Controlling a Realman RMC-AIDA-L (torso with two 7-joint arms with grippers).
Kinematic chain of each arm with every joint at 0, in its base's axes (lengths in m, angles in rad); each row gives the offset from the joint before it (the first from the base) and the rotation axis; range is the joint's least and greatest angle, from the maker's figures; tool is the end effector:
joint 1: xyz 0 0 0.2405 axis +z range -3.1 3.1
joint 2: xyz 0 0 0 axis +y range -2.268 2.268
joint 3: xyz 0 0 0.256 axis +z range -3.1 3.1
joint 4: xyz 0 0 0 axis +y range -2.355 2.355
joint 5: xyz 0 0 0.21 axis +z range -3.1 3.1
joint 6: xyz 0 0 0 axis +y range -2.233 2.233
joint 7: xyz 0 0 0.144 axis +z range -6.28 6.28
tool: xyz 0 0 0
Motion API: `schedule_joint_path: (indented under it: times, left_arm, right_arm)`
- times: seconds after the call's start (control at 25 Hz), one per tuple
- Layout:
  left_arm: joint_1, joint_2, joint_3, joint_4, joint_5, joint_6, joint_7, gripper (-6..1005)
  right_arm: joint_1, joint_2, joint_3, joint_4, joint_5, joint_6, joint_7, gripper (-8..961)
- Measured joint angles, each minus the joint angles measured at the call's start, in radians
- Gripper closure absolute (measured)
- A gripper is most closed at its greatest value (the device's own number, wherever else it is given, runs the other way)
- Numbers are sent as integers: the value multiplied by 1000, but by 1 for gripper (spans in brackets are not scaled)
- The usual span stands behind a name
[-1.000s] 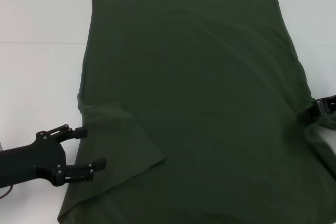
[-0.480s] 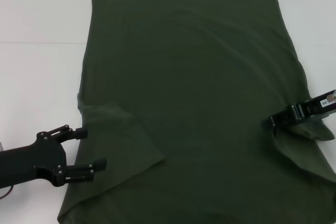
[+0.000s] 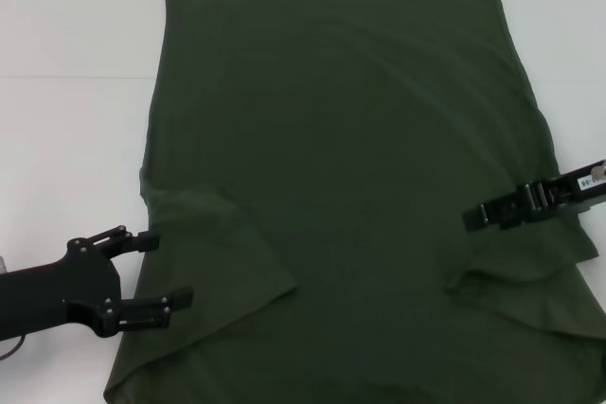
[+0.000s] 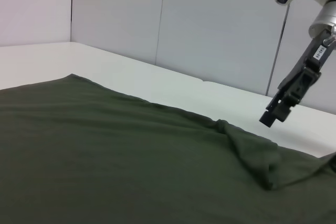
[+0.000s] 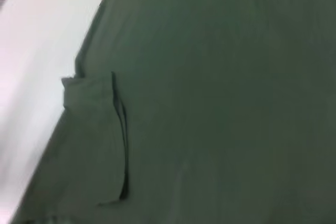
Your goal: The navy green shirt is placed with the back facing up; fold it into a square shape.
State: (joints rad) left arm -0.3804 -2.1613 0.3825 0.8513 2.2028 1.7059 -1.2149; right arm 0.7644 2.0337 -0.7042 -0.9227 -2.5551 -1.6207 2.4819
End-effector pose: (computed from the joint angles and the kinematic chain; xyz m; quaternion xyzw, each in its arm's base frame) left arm -0.3113 0.2748 0.0247 -0.9314 -0.2046 -0.2195 0.2058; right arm 0.2294 0.3842 0.0437 -0.8305 0.5446 0.0095 0.1170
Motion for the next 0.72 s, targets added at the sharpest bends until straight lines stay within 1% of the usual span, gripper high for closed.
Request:
schedule_joint_path:
  times: [0.04, 0.12, 0.24, 0.4, 0.48, 0.56, 0.64, 0.72]
  left_arm:
    - [0, 0, 0, 0, 0, 0, 0, 65]
    - [0, 0, 1, 0, 0, 3, 0, 65]
    - [0, 0, 0, 0, 0, 6, 0, 65]
    - [1, 0, -5, 0, 0, 8, 0, 65]
    - [2, 0, -6, 0, 0, 8, 0, 65]
    - [2, 0, -5, 0, 0, 7, 0, 65]
    - [1, 0, -1, -1, 0, 6, -1, 65]
    - [-1, 0, 0, -4, 0, 5, -1, 65]
  right_arm:
    - [0, -2, 8, 7, 25, -1, 9, 275]
    - [0, -5, 11, 16, 44, -1, 12, 266]
    - [-9, -21, 21, 52, 109, -8, 14, 253]
    - [-66, -40, 72, 76, 161, -5, 17, 250]
    - [-105, -54, 117, 89, 165, 5, 16, 250]
    - [-143, -73, 165, 112, 165, 14, 17, 250]
    - [-176, -102, 203, 149, 165, 33, 24, 250]
    - [-197, -130, 214, 176, 163, 58, 32, 250]
